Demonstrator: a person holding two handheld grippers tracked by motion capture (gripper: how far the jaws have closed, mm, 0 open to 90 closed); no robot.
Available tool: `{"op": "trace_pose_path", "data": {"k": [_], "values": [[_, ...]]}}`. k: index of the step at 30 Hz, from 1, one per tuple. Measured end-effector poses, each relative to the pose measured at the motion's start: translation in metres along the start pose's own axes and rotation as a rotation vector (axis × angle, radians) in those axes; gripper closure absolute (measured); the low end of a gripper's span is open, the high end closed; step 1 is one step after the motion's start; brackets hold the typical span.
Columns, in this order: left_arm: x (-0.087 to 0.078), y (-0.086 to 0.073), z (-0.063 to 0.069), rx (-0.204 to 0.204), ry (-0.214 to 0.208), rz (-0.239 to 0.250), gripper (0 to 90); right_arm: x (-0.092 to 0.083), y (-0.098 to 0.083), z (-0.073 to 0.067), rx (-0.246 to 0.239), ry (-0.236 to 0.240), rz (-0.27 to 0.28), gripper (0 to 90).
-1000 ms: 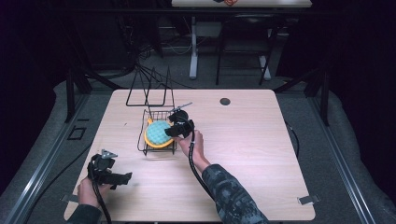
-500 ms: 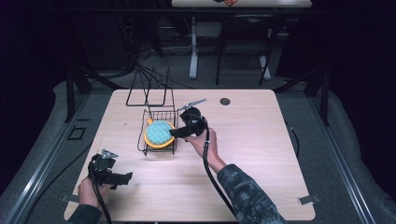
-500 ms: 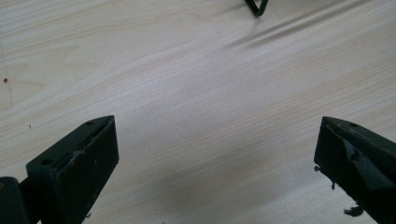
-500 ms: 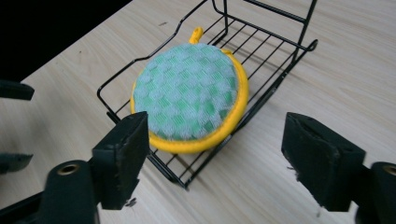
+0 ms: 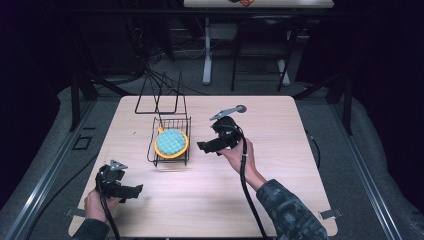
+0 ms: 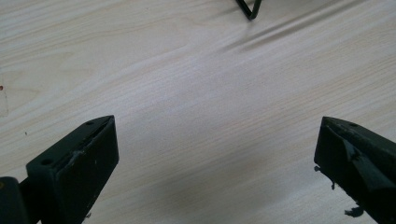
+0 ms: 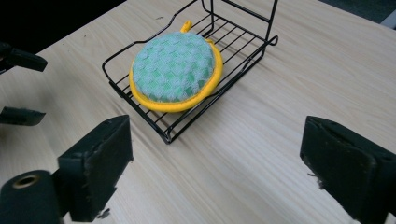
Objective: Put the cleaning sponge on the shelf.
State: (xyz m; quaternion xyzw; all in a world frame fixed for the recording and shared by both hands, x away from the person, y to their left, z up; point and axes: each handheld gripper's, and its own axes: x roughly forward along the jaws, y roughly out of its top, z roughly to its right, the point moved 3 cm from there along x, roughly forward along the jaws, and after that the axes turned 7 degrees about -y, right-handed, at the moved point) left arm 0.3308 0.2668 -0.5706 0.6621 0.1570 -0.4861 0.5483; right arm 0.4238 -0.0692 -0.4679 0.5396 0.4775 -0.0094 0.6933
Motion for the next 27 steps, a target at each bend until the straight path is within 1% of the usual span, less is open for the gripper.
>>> {"op": "trace_pose_path", "data": {"k": [1,2,3,5,6,8,9,10,11,12,13,14,15,19,20,21,22,24,25,26,27], "values": [[0.0,0.0,0.0,0.0,-0.001,0.001,0.0,-0.004,-0.001,0.001,-0.007,-0.004,0.004,6.0],[0.0,0.0,0.0,0.0,-0.001,0.001,0.0,-0.004,-0.001,0.001,-0.007,-0.004,0.004,6.0],[0.0,0.0,0.0,0.002,0.0,0.001,0.0,-0.013,-0.005,0.004,-0.017,-0.014,0.007,4.0],[0.0,0.0,0.0,0.001,-0.002,-0.003,0.0,-0.02,-0.009,0.007,-0.025,-0.023,0.006,2.2],[0.0,0.0,0.0,0.001,-0.002,-0.003,0.0,-0.024,-0.012,0.008,-0.018,-0.027,0.003,2.2],[0.001,0.0,0.001,-0.001,-0.002,-0.003,0.0,-0.027,-0.014,0.01,-0.022,-0.03,0.006,1.9],[0.0,0.001,0.001,0.004,-0.002,-0.003,0.0,-0.033,-0.02,0.014,-0.026,-0.039,-0.004,0.8],[0.0,0.001,0.001,0.004,-0.002,-0.003,0.0,-0.033,-0.02,0.014,-0.026,-0.039,-0.004,0.8],[0.0,0.001,0.001,0.003,-0.003,-0.003,0.0,-0.039,-0.027,0.018,-0.031,-0.049,-0.012,0.0],[0.0,0.001,0.001,0.003,-0.003,-0.003,0.0,-0.039,-0.027,0.018,-0.031,-0.049,-0.012,0.0],[0.001,0.001,0.001,0.005,-0.001,-0.003,0.0,-0.044,-0.034,0.023,-0.021,-0.053,-0.014,0.0],[0.001,0.001,0.001,0.005,-0.001,-0.003,0.0,-0.044,-0.034,0.023,-0.021,-0.053,-0.014,0.0],[0.001,0.001,0.001,0.004,-0.001,-0.003,0.0,-0.05,-0.041,0.029,-0.02,-0.065,-0.015,0.0],[0.001,0.001,0.002,0.008,0.0,-0.004,0.0,-0.063,-0.054,0.04,-0.007,-0.092,-0.015,0.0],[0.001,0.001,0.002,0.008,0.0,-0.004,0.0,-0.063,-0.054,0.04,-0.007,-0.092,-0.015,0.0],[0.001,0.001,0.002,0.008,-0.001,-0.006,0.0,-0.07,-0.06,0.046,0.0,-0.103,-0.02,0.0],[0.001,0.001,0.002,0.008,-0.001,-0.006,0.0,-0.07,-0.06,0.046,0.0,-0.103,-0.02,0.0],[0.001,0.001,0.002,0.008,0.001,-0.005,0.0,-0.077,-0.067,0.052,0.016,-0.119,-0.013,0.0],[0.002,0.001,0.002,0.005,0.0,-0.004,0.0,-0.084,-0.074,0.058,0.025,-0.129,-0.016,0.0],[0.002,0.001,0.002,0.005,0.0,-0.004,0.0,-0.084,-0.074,0.058,0.025,-0.129,-0.016,0.0],[0.002,0.002,0.002,0.007,0.005,0.0,0.0,-0.09,-0.082,0.064,0.037,-0.144,-0.021,0.0]]}}
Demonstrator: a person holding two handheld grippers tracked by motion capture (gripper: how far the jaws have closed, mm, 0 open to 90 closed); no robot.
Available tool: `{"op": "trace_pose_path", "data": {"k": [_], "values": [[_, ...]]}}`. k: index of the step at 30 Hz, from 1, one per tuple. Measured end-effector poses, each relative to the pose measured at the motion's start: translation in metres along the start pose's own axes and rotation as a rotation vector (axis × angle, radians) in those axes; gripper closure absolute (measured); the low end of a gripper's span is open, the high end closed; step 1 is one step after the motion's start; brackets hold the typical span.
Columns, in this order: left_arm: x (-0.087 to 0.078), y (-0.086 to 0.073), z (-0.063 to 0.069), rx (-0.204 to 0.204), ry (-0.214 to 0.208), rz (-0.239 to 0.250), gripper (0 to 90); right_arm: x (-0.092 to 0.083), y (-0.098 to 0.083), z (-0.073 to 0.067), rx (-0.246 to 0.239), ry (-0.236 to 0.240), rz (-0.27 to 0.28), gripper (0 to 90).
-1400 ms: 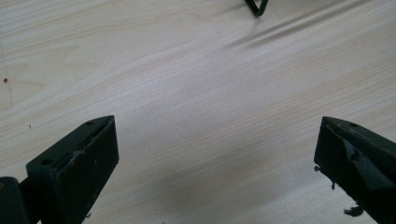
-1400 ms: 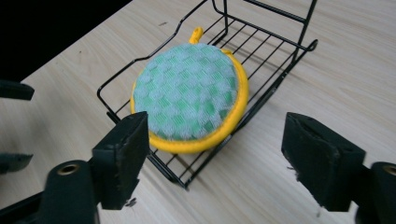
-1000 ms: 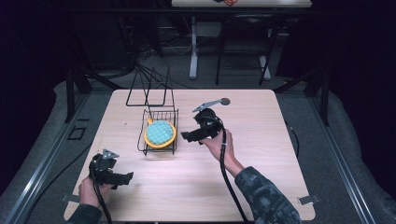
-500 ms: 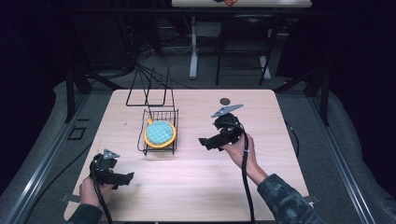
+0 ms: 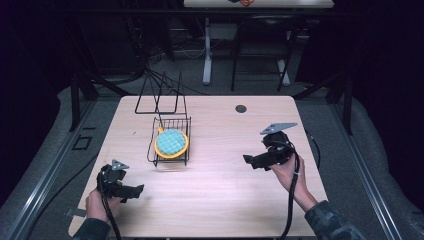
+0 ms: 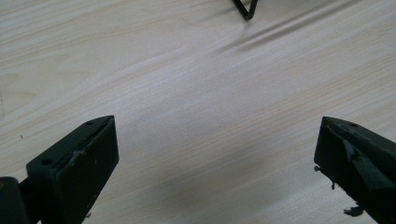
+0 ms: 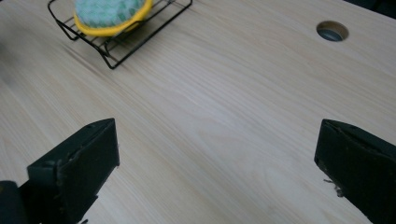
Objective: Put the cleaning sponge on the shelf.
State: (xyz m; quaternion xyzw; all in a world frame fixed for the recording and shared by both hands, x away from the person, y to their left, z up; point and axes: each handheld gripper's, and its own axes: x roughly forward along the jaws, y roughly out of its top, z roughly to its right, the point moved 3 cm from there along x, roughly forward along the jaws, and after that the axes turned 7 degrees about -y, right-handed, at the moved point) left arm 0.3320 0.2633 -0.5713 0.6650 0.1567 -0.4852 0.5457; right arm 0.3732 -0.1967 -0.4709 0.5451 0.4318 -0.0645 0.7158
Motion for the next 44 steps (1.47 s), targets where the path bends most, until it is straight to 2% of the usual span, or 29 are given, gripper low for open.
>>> {"op": "trace_pose_path", "data": {"k": [7,13,17,20,25,26,29,30,33,39,44], "values": [[0.0,0.0,0.0,0.003,-0.004,-0.009,0.0,-0.009,-0.024,0.016,0.026,-0.035,-0.023,0.0],[0.001,0.0,0.001,0.0,-0.001,-0.014,0.0,-0.011,-0.052,0.032,0.073,-0.055,-0.062,0.0],[0.001,0.0,0.001,0.001,-0.002,-0.016,0.0,-0.01,-0.066,0.037,0.082,-0.065,-0.078,0.0],[0.002,0.0,0.001,0.004,0.0,-0.021,0.0,-0.005,-0.085,0.043,0.119,-0.067,-0.096,0.0],[0.003,0.0,0.002,0.006,0.001,-0.021,0.0,0.005,-0.1,0.05,0.139,-0.068,-0.13,0.0],[0.003,0.0,0.002,0.004,-0.001,-0.027,0.0,0.009,-0.107,0.053,0.164,-0.075,-0.134,0.0],[0.004,0.0,0.001,0.005,0.0,-0.033,0.0,0.015,-0.115,0.055,0.167,-0.076,-0.153,0.0],[0.005,0.0,0.001,0.01,0.001,-0.034,0.0,0.021,-0.123,0.056,0.153,-0.082,-0.182,0.0],[0.005,0.0,0.001,0.01,0.001,-0.037,0.0,0.027,-0.131,0.058,0.13,-0.103,-0.219,0.0],[0.006,0.0,0.001,0.009,-0.003,-0.041,0.0,0.026,-0.132,0.059,0.134,-0.109,-0.218,0.0],[0.006,0.0,0.001,0.01,-0.01,-0.025,0.0,0.028,-0.133,0.061,0.124,-0.113,-0.225,0.0]]}}
